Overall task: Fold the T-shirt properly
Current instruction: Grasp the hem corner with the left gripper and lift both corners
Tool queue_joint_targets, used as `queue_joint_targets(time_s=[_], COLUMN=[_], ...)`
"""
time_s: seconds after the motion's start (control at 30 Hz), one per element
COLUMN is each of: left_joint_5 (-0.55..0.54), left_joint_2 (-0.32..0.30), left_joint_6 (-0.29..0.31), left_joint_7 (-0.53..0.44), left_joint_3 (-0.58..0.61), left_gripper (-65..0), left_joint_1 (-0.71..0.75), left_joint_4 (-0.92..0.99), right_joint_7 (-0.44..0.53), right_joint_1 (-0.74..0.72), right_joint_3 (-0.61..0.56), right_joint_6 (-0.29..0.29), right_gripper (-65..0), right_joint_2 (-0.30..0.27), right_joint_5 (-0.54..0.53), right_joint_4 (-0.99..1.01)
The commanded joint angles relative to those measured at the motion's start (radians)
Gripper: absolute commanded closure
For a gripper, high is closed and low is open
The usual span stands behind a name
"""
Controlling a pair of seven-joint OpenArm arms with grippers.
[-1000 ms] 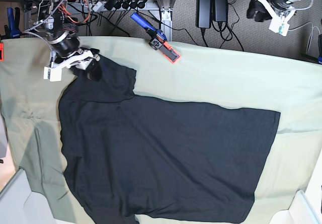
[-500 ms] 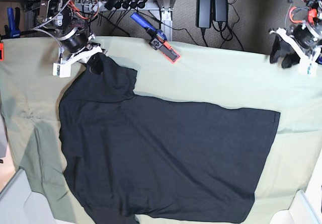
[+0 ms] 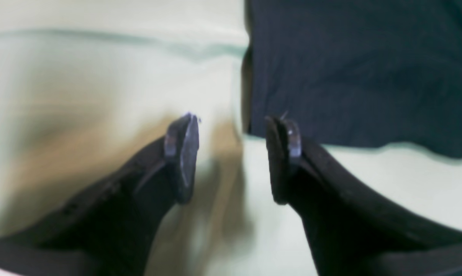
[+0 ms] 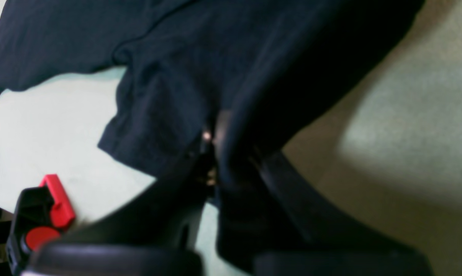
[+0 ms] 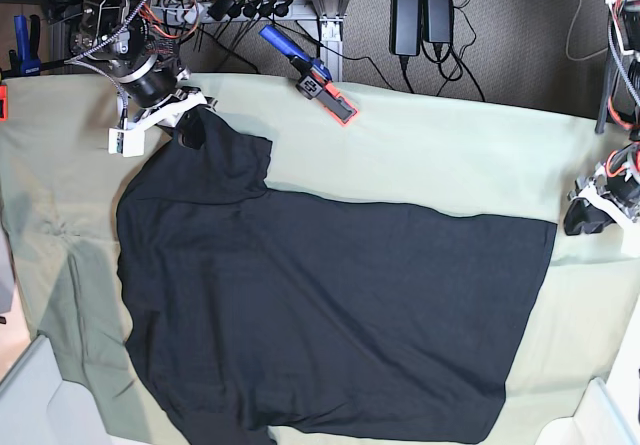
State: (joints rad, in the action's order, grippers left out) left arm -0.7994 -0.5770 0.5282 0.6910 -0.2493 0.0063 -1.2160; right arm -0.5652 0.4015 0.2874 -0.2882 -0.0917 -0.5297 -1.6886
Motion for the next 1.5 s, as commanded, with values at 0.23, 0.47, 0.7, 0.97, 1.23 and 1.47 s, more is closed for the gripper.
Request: queue_joint_targets(time_s=[0.23,0.47,0.7,0.97,1.23,1.47], left_joint_5=[-0.041,-0.058,-0.077,-0.298,-0.371,-0.439], left_joint_2=[0.028,0.068,0.067,-0.051,-0.109,-0.127], left_joint_6=[0.009,0.047,0.078,0.170,0.170,0.170], left_joint_7=[-0.005,0.060,0.096,0.212,0.234,0.256], left_joint_3=[0.077,0.102,0.101,0.101,0.101,0.101], left_gripper=[-32.1,-32.0,0.0,0.0,0.0,0.0], left_joint_1=[-0.149,-0.155,-0.153,-0.135,-0.082,-0.123], left_joint_4=[0.152,0.158,0.158,0.158,0.158,0.157], right_joint_7=[-0.030,-0.030,-0.031,-0.169,-0.195,-0.195], right_joint_1=[0.004,0.006,0.006,0.014,0.042,-0.006], right_joint_3=[-0.001,-0.001,0.000,0.020,0.122,0.197], right_joint_6=[0.018,0.018,-0.040,-0.058,-0.095,-0.102], right_gripper=[0.0,0.0,0.0,0.0,0.0,0.0], right_joint_2=[-0.005,-0.005,-0.008,-0.085,-0.196,-0.220], right_joint_5=[0.063,0.063,0.061,-0.008,-0.134,-0.171], right_joint_4=[-0.002,-0.002,-0.002,-0.061,-0.078,-0.099])
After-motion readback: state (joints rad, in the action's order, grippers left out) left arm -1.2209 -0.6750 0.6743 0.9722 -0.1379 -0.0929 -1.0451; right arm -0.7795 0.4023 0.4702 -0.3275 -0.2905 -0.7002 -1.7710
